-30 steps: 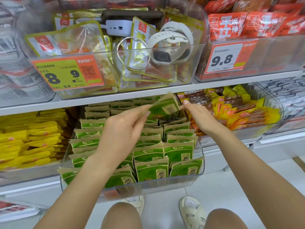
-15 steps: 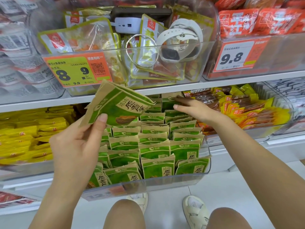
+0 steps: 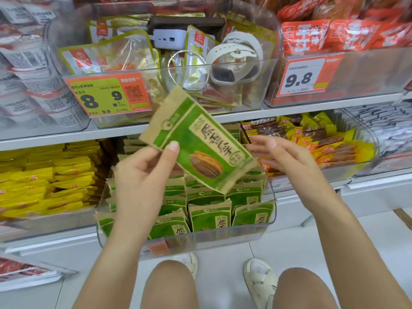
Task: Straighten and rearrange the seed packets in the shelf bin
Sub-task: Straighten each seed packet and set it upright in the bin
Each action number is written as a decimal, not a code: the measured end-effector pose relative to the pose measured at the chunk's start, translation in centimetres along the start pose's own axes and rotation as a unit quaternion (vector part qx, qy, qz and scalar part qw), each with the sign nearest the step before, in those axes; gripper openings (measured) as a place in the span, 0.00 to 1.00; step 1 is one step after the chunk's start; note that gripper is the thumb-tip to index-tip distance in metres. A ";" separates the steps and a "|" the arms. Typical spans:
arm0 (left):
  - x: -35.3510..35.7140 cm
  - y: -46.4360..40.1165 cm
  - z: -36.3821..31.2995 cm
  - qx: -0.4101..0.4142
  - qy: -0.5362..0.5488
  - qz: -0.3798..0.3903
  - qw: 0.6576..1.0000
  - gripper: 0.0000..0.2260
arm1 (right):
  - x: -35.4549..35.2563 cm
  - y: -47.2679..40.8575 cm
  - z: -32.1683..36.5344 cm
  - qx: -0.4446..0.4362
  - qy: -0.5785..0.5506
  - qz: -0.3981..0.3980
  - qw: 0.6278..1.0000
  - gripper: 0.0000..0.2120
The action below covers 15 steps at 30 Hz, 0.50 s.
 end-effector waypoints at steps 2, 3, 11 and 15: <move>2.1 0.2 0.4 -0.052 0.021 0.047 0.997 0.08 | 1.6 2.0 1.1 0.028 -0.064 0.036 0.997 0.21; 2.9 0.5 0.8 -0.076 0.024 0.066 0.995 0.09 | 2.3 2.9 1.3 0.040 -0.075 0.046 0.995 0.22; 5.1 6.2 3.7 -0.219 0.066 0.141 0.963 0.17 | 3.2 8.1 -1.5 0.124 -0.185 -0.093 0.971 0.12; 6.0 9.4 3.8 -0.240 0.086 0.189 0.949 0.15 | 2.5 9.7 -2.6 0.134 -0.211 -0.153 0.956 0.09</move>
Point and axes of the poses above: each hand's wrist, its own y-axis away from the middle knuckle, its own x-axis out of the palm, z = x × y, the point moved 9 cm from there along -y, towards the middle knuckle, and after that the axes turned 4 degrees about -z, right-handed, at the moved point
